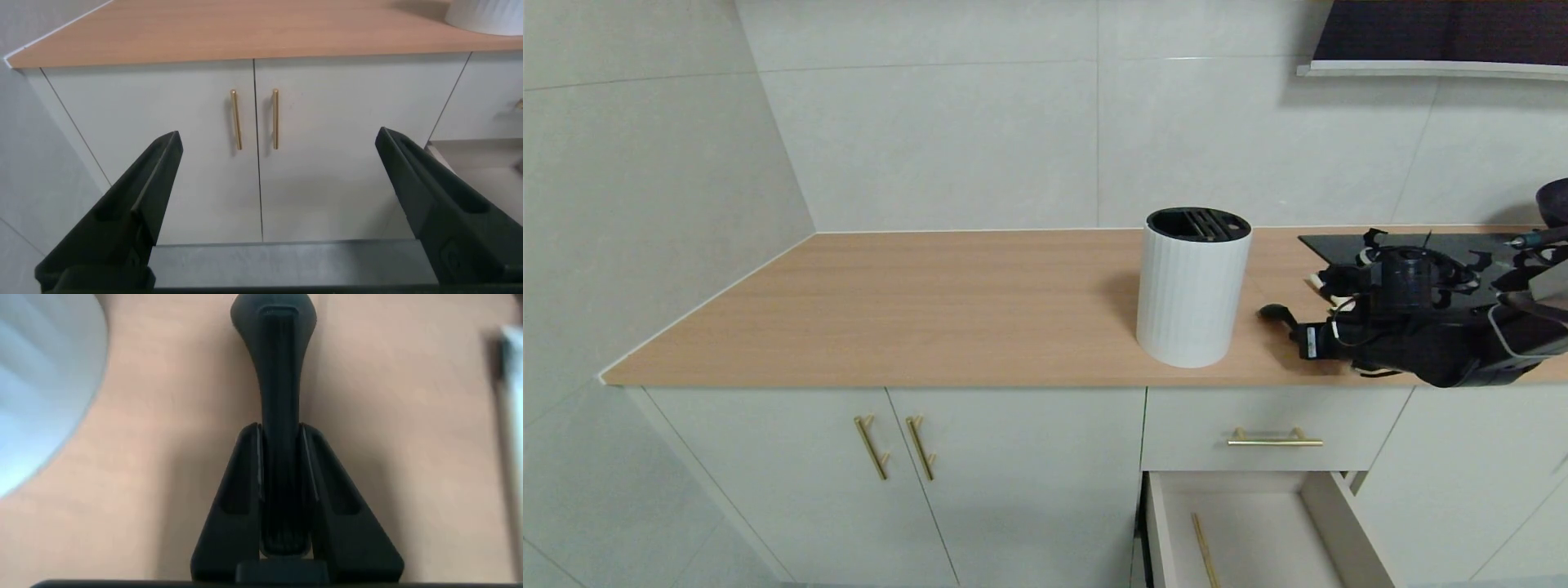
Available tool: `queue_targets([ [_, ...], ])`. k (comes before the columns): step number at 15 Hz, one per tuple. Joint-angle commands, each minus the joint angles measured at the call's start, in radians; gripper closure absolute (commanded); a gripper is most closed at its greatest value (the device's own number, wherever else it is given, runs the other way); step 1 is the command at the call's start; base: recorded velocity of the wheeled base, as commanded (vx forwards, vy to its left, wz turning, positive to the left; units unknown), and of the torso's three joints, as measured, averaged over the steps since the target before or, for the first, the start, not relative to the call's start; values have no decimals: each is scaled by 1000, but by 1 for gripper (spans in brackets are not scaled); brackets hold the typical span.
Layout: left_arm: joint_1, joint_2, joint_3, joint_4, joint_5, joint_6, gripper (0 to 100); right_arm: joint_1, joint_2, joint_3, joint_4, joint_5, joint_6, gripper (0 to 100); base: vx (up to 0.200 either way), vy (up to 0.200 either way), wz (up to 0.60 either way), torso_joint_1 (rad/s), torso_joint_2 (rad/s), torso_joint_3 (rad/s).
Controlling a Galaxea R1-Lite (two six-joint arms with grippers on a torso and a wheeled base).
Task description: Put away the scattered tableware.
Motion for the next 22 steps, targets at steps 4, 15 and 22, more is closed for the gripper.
queue_targets([
  [4,0,2,0,0,0,0,0,54,-440,320,129,-10,83,100,0,0,0,0,0,0],
  [15,0,2,0,0,0,0,0,111,-752,770,184,59,80,100,0,0,0,0,0,0],
  [22,0,2,0,0,0,0,0,117,-612,781,181,53,77,100,0,0,0,-12,28,16],
])
